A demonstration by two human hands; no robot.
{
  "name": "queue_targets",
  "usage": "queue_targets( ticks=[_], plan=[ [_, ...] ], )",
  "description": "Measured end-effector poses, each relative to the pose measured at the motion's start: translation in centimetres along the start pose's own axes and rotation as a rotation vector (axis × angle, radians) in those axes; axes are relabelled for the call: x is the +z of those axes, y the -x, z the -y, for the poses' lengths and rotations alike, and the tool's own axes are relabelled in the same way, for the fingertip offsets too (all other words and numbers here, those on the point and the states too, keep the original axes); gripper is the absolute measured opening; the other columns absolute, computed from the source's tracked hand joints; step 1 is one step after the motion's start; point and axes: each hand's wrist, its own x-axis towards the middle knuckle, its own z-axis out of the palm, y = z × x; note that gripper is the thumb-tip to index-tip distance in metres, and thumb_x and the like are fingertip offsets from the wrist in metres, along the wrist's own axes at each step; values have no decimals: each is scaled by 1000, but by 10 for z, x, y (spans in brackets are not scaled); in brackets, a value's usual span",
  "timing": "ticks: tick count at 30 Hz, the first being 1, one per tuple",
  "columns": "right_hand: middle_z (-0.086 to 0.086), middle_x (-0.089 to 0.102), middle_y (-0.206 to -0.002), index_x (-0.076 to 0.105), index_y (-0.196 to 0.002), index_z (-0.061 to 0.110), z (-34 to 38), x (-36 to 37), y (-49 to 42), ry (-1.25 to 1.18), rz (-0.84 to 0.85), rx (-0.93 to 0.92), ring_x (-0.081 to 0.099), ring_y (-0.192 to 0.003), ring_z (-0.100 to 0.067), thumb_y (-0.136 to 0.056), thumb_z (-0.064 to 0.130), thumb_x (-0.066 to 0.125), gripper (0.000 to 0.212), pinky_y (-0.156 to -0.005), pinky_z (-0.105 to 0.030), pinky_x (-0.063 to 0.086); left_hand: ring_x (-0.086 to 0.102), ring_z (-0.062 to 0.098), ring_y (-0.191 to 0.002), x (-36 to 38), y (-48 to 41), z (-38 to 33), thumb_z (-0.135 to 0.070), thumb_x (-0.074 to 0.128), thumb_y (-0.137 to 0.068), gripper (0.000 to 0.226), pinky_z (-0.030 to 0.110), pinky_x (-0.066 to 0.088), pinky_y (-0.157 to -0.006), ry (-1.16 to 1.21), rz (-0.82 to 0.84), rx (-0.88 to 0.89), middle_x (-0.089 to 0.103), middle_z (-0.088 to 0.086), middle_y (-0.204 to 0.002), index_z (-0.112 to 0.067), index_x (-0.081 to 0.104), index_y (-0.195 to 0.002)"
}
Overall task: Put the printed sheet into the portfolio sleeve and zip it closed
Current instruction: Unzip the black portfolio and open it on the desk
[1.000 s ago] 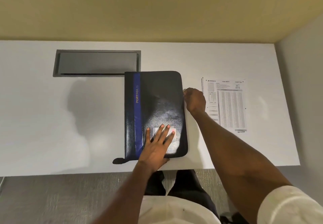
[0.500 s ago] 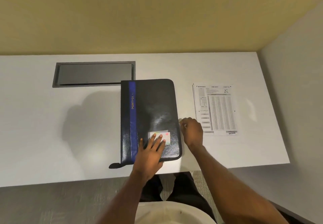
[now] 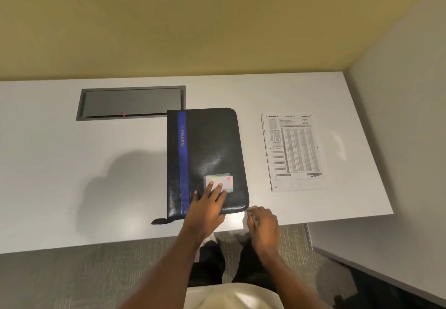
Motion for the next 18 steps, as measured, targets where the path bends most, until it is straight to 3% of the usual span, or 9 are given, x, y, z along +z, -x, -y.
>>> queue_targets(
  ticks=[5, 8, 13, 15, 18],
  plan=[
    [14, 70, -95, 73, -95, 30, 13, 26, 29, -61, 15, -36, 59, -87, -9, -88, 19, 73, 13, -80, -35, 53, 3, 31, -160, -2, 3, -1, -45, 48, -102, 69, 66, 24, -120, -12, 13, 38, 15, 3, -172, -20, 22, -162],
    [14, 70, -102, 73, -101, 32, 23, 40, 36, -62, 48, -50, 57, -95, -8, -96, 27, 62, 13, -89, -31, 47, 3, 32, -160, -4, 5, 1, -48, 47, -103, 70, 67, 26, -119, -32, 19, 56, 13, 3, -172, -20, 20, -162],
    [15, 67, -116, 71, -111, 33, 42, 62, 46, -94, 67, -4, 48, -102, -3, -98, 36, 64, 15, -97, -22, 42, 4, 34, -159, -2, 4, 4, -49, 45, -104, 70, 67, 27, -119, -67, 34, 68, 13, 3, -172, -21, 17, -162],
    [17, 67, -118, 72, -114, 34, 53, 68, 52, -111, 79, 45, 48, -104, -2, -96, 37, 68, 18, -96, -14, 38, 4, 34, -159, -1, 4, 5, -48, 45, -105, 69, 68, 27, -118, -77, 44, 76, 13, 3, -172, -21, 16, -162],
    [17, 70, -105, 74, -103, 35, 65, 76, 57, -120, 47, 38, 53, -97, -6, -88, 27, 79, 18, -84, -14, 44, 5, 34, -159, -2, 2, 7, -45, 46, -105, 68, 68, 28, -117, -84, 55, 92, 13, 3, -172, -21, 17, -161]
  ],
)
